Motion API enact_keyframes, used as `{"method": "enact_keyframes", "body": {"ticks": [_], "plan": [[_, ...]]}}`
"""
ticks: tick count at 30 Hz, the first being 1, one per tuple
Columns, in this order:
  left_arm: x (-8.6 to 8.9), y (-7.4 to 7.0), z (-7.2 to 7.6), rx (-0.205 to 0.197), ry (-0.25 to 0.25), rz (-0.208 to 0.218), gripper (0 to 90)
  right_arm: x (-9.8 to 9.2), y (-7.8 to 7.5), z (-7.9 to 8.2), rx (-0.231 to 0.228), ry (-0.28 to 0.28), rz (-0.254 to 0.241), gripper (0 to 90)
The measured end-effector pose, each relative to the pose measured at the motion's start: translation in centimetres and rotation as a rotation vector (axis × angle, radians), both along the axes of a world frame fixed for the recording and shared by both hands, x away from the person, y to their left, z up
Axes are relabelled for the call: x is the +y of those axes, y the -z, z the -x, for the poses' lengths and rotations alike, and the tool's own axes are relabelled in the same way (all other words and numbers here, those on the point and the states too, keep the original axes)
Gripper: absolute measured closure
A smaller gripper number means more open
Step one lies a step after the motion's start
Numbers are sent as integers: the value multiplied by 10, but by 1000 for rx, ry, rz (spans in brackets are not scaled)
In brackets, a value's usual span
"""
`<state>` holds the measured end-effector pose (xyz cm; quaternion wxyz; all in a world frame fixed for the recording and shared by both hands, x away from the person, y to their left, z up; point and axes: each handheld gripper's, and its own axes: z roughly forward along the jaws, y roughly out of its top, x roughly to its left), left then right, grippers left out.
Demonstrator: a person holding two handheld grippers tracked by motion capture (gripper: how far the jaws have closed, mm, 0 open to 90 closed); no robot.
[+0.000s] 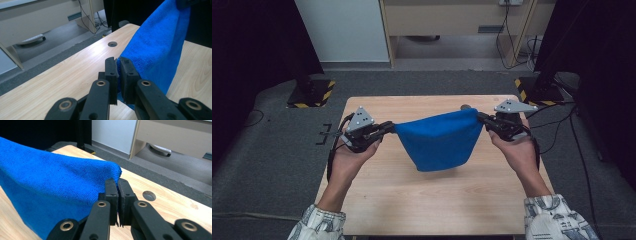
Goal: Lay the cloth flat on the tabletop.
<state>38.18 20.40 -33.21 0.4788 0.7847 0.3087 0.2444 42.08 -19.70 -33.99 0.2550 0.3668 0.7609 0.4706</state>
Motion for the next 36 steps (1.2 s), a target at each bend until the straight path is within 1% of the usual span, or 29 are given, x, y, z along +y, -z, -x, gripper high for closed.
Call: {"method": "enact_keyframes", "body": {"ticks": [1,2,3,5,6,7,8,9,10,13,15,18,21,23,25,26,27,28,29,30,31,32,33,34,35,36], "plan": [[-1,0,2,0,1,-10,850,0,0,1,-2,-3,1,877],[-1,0,2,0,1,-10,850,0,-1,1,-3,-4,4,877],[-1,1,-1,6,2,-19,850,0,0,0,-1,-3,6,877],[-1,3,-3,12,-2,-19,850,1,2,-2,4,-3,13,877],[-1,5,-6,19,-3,-23,850,1,2,-2,4,-3,13,877],[-1,8,-9,24,-7,-24,850,1,5,-6,12,-3,19,878],[0,13,-15,39,-12,-23,850,2,7,-8,19,-2,20,877],[0,13,-15,39,-12,-23,850,2,7,-8,19,-2,20,877],[0,16,-17,43,-11,-23,849,3,10,-11,23,-1,20,877],[1,26,-20,60,-16,-27,850,6,14,-15,30,-5,23,878],[2,27,-21,61,-17,-27,851,7,15,-16,34,-4,23,878],[4,30,-22,67,-23,-25,851,11,19,-22,43,-6,26,878],[6,32,-38,83,-49,-23,848,12,23,-32,62,5,25,878],[6,34,-54,90,-75,-16,835,13,28,-43,77,17,27,876],[5,39,-75,106,-106,-15,796,13,34,-58,93,37,23,873],[5,39,-75,106,-106,-15,786,13,34,-58,93,37,23,873],[4,47,-97,135,-137,-15,761,13,42,-74,115,63,21,866],[4,47,-97,135,-137,-15,726,13,42,-74,115,63,21,866],[3,51,-107,139,-152,-23,726,14,48,-83,127,75,24,852],[2,55,-116,139,-173,-30,582,14,54,-92,137,86,23,806],[2,59,-124,141,-203,-39,495,14,69,-109,156,132,54,666],[2,65,-135,161,-242,-38,450,14,77,-116,174,153,69,622],[2,65,-135,161,-242,-38,450,14,77,-116,174,153,69,622],[4,67,-137,161,-248,-33,450,13,84,-121,186,162,84,583],[5,69,-138,168,-255,-34,421,14,96,-126,207,172,124,518],[7,70,-138,174,-257,-35,405,14,99,-126,202,179,134,470]]}}
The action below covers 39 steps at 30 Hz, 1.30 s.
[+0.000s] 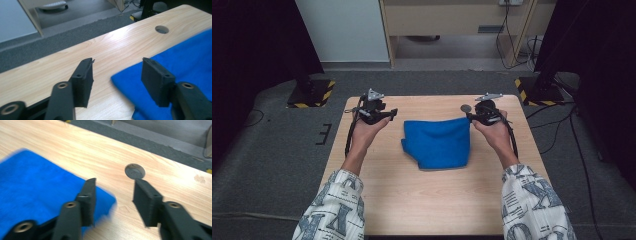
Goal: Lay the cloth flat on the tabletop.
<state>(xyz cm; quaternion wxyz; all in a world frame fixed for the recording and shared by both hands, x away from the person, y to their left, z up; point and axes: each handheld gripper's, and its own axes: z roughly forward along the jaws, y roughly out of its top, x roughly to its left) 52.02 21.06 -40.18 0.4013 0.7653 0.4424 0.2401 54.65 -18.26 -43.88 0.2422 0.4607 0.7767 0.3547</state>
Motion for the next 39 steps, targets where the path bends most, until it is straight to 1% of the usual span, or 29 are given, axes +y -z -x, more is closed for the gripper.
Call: {"method": "enact_keyframes", "body": {"ticks": [1,2,3,5,8,10,11,13,14,16,17,20,21,22,23,24,26,27,28,30,34,35,36,37,38,39], "plan": [[2,1,1,1,1,2,405,0,0,0,0,0,0,470],[4,3,4,0,1,-6,406,0,2,1,-1,-1,10,441],[9,5,7,3,-8,-4,406,0,6,2,3,-2,33,383],[13,8,10,7,-20,4,403,-2,7,1,8,15,51,346],[18,10,13,10,-22,13,402,-6,7,-1,17,34,31,317],[22,15,16,13,-10,9,404,-8,7,0,18,38,32,311],[22,15,16,13,-10,9,406,-8,7,0,18,38,32,311],[24,19,19,19,5,-2,409,-10,5,3,16,35,22,344],[26,22,23,16,8,-2,413,-11,4,5,10,35,11,360],[27,24,25,15,10,0,420,-13,4,9,10,33,-1,393],[28,28,29,16,13,-7,423,-13,5,12,11,27,-3,406],[29,32,33,20,18,-5,427,-14,5,16,15,20,0,436],[28,37,38,24,28,-14,437,-16,6,25,5,6,-11,480],[28,37,38,24,28,-14,445,-16,6,25,5,6,-11,480],[27,39,39,24,35,-17,448,-17,8,33,5,-12,-14,509],[27,42,41,29,40,-27,448,-17,8,33,5,-12,-14,509],[25,46,43,35,48,-33,452,-17,11,42,6,-24,-18,535],[23,48,45,34,52,-31,466,-19,14,51,5,-39,-20,562],[20,52,47,36,60,-37,468,-19,15,56,9,-43,-24,573],[18,55,50,37,68,-34,476,-21,17,65,3,-56,-30,591],[14,61,55,38,77,-37,486,-22,23,84,7,-74,-46,616],[14,62,56,39,79,-39,486,-22,23,84,7,-74,-46,616],[13,65,59,41,76,-35,491,-21,27,93,8,-85,-50,622],[13,65,59,41,76,-35,496,-21,27,93,8,-85,-50,622],[12,66,60,42,78,-37,501,-19,31,101,9,-105,-49,629],[11,68,61,41,83,-43,508,-17,33,105,11,-115,-48,631]]}}
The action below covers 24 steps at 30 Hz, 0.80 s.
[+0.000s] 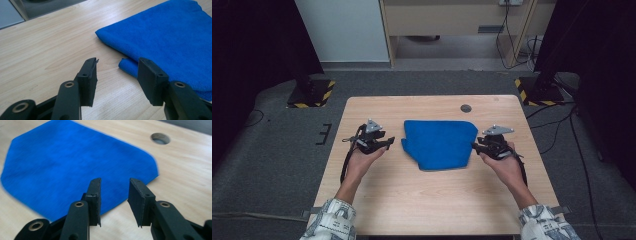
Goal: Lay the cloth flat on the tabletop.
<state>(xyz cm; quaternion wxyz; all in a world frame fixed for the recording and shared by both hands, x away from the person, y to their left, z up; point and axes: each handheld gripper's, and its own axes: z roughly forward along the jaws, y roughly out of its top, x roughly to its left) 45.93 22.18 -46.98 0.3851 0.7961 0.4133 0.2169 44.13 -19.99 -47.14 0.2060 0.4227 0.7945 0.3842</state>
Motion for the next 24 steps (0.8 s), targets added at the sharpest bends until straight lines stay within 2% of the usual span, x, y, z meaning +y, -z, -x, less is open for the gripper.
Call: {"method": "enact_keyframes", "body": {"ticks": [7,9,17,19,21,24], "plan": [[-5,7,3,-7,3,-3,545,4,11,21,-1,-38,-24,623],[-9,11,3,-5,10,-25,550,8,17,28,-1,-46,-29,597],[-18,24,-4,19,25,-29,558,13,34,37,11,-56,-34,510],[-22,30,-11,28,27,-32,541,13,38,38,23,-56,-46,490],[-25,33,-15,32,25,-28,522,13,42,40,34,-65,-36,458],[-28,36,-17,23,26,-22,496,13,45,41,47,-71,-37,433]]}}
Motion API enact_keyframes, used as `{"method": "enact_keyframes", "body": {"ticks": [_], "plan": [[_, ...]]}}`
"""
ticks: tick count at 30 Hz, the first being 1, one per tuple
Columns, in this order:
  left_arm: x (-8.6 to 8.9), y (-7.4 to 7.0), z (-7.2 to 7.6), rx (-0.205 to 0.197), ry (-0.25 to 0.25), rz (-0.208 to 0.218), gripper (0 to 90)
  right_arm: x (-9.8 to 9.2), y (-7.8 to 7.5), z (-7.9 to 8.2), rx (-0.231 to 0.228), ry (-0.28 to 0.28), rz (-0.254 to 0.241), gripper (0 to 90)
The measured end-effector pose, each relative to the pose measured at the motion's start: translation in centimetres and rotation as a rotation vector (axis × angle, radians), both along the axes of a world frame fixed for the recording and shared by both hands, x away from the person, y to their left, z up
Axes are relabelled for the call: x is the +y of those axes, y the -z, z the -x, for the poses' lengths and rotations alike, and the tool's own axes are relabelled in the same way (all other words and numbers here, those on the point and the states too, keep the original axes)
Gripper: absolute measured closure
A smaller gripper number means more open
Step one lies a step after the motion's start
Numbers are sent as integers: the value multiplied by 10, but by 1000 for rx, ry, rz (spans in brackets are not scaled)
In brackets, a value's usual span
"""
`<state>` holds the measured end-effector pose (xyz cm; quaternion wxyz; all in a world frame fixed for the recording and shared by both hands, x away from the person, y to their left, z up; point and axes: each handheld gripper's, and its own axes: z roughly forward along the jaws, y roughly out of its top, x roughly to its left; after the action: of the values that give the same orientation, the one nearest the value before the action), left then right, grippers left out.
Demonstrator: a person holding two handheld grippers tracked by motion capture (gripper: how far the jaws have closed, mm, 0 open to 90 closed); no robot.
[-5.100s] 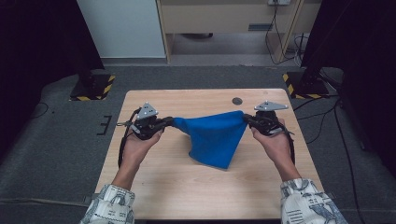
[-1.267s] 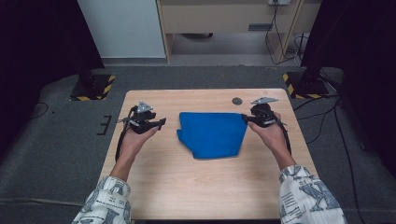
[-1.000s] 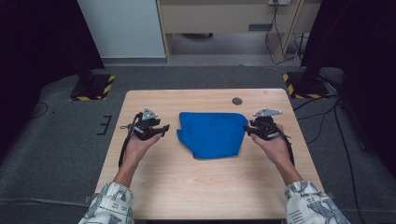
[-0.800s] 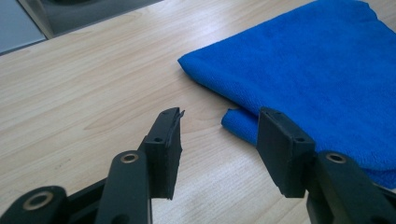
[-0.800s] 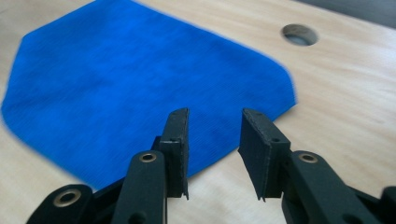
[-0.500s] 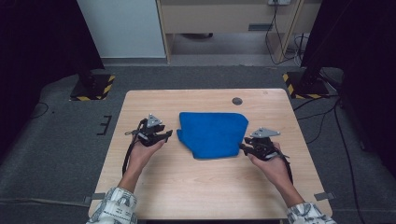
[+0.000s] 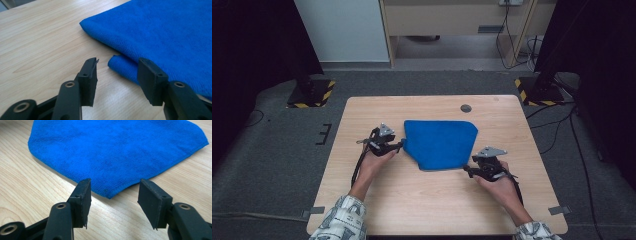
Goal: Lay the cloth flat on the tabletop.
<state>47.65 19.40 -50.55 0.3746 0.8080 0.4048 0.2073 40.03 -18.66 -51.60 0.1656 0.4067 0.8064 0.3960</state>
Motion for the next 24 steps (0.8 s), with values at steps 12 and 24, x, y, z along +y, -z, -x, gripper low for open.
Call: {"method": "enact_keyframes", "body": {"ticks": [12,24], "plan": [[-8,-5,-3,-40,14,-8,457,4,12,-4,73,9,4,392],[-9,-11,-1,-62,11,-12,466,11,15,-15,101,-8,-29,567]]}}
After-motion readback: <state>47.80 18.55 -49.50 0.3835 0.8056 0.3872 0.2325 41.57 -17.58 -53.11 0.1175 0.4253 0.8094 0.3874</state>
